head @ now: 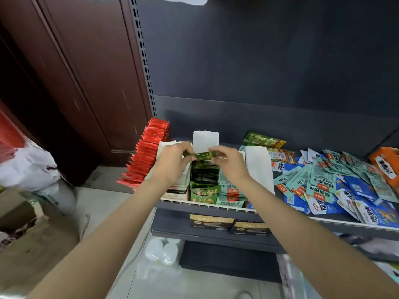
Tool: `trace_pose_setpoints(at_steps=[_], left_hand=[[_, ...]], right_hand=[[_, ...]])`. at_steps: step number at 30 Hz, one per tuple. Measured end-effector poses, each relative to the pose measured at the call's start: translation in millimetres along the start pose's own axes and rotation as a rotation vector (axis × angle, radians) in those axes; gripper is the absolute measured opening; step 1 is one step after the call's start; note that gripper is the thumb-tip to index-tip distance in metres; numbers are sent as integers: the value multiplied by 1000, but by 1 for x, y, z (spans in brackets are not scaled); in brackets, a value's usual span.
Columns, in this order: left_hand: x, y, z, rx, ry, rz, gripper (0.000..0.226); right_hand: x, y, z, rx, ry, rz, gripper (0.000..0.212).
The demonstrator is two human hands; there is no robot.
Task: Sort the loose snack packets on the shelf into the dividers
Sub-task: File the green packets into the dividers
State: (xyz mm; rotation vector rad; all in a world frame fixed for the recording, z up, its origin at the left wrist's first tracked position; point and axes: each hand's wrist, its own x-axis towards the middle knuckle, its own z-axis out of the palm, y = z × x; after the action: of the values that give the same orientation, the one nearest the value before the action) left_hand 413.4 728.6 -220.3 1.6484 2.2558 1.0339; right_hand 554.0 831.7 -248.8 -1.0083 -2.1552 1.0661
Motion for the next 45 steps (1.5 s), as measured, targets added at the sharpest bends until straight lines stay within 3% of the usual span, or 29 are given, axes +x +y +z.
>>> trace_pose_setpoints(at_steps=[8,14,18,20,25,28,31,36,41,45], left_hand=[[5,4,34,509,-266,-31,31],[14,17,42,603,-288,-85,31],[26,39,47,477,-263,-148,40],[35,54,56,379,-216,-130,39],[61,99,112,0,-115,-72,32],[81,134,160,-87,-81,-108,35],[99,157,208,-100,-184,-202,34],[121,183,267,56,-288,-219,43],[130,190,293,614,-362,-155,45],[124,170,290,829,-412,-130,41]], right_hand=[[-6,10,-18,-96,-153,-70,21],[-3,34,-44,-99,-237,-16,26],[5,45,-50,-150,-451,-40,28],[12,52,-54,-70,-410,-50,26],[32,81,-105,48,-58,-39,21],[42,122,-141,-30,71,48,22],[54,175,-167,-191,52,159,23],[91,252,-172,-504,-139,252,26],[116,270,-158,-655,-380,216,58],[116,266,-153,-789,-348,105,64]])
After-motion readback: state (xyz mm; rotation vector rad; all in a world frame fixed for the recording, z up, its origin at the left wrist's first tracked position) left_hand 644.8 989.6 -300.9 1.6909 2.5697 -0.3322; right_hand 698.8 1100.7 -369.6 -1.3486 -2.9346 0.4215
